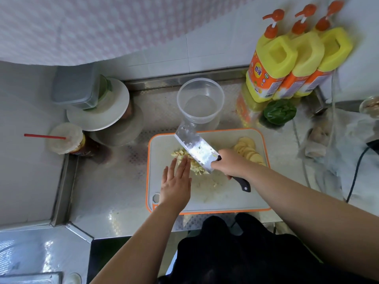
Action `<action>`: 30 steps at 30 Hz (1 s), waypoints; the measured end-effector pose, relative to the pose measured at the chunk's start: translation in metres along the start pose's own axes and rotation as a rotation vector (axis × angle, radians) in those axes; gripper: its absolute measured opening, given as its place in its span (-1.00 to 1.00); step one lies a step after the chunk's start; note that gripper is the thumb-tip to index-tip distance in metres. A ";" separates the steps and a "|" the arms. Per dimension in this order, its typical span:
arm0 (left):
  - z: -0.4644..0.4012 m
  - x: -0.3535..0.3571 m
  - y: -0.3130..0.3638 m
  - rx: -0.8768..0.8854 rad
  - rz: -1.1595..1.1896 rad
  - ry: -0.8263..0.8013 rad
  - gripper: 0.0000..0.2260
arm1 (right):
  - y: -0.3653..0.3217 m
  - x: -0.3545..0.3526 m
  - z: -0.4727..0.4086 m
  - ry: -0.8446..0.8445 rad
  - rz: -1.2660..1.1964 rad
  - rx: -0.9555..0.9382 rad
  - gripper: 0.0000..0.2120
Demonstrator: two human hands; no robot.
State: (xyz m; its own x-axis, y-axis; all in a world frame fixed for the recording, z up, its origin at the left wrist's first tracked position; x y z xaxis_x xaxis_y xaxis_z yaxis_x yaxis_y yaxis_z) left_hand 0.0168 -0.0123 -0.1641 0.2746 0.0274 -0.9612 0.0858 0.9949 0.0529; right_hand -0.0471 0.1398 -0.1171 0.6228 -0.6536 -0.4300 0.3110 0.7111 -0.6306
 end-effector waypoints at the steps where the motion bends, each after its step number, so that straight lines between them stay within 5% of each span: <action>1: 0.000 -0.002 -0.002 -0.016 0.027 0.007 -0.44 | 0.002 -0.003 0.001 0.011 -0.022 0.012 -0.80; 5: -0.001 -0.031 0.016 0.111 0.020 0.278 -0.32 | -0.001 -0.007 0.007 0.022 -0.040 0.017 -0.83; 10: 0.000 -0.013 0.031 0.257 -0.106 0.229 -0.23 | -0.005 -0.011 0.011 0.056 -0.126 0.018 -0.83; 14: -0.006 -0.002 0.014 0.171 -0.126 0.127 -0.39 | -0.006 -0.020 0.016 0.086 -0.140 0.008 -0.80; 16: -0.009 -0.022 0.008 0.153 0.029 0.273 -0.55 | -0.006 -0.019 0.018 0.089 -0.058 -0.014 -0.75; 19: -0.013 -0.055 -0.028 -0.015 0.414 0.487 -0.74 | -0.007 -0.016 0.022 0.104 0.049 -0.041 -0.61; 25: -0.012 -0.072 -0.108 -0.614 0.928 0.417 -0.79 | -0.015 -0.003 0.030 0.104 0.230 -0.111 -0.73; 30: -0.016 -0.089 -0.116 -0.573 0.893 0.411 -0.86 | -0.023 0.003 0.032 0.165 0.585 -0.210 -0.65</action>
State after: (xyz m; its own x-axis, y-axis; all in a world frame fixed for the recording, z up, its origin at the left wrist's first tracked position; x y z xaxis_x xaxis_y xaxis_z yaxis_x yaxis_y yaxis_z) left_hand -0.0331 -0.1285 -0.0892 -0.3260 0.6732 -0.6638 -0.4620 0.4991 0.7331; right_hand -0.0292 0.1296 -0.0833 0.5228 -0.2164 -0.8245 -0.2043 0.9073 -0.3676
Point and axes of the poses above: each hand's wrist, its own z-axis away from the middle knuckle, its own x-axis out of the palm, y = z × x, the point moved 10 cm from there along -z, towards the middle knuckle, and after that the axes turned 6 degrees about -z, right-handed, at the moved point
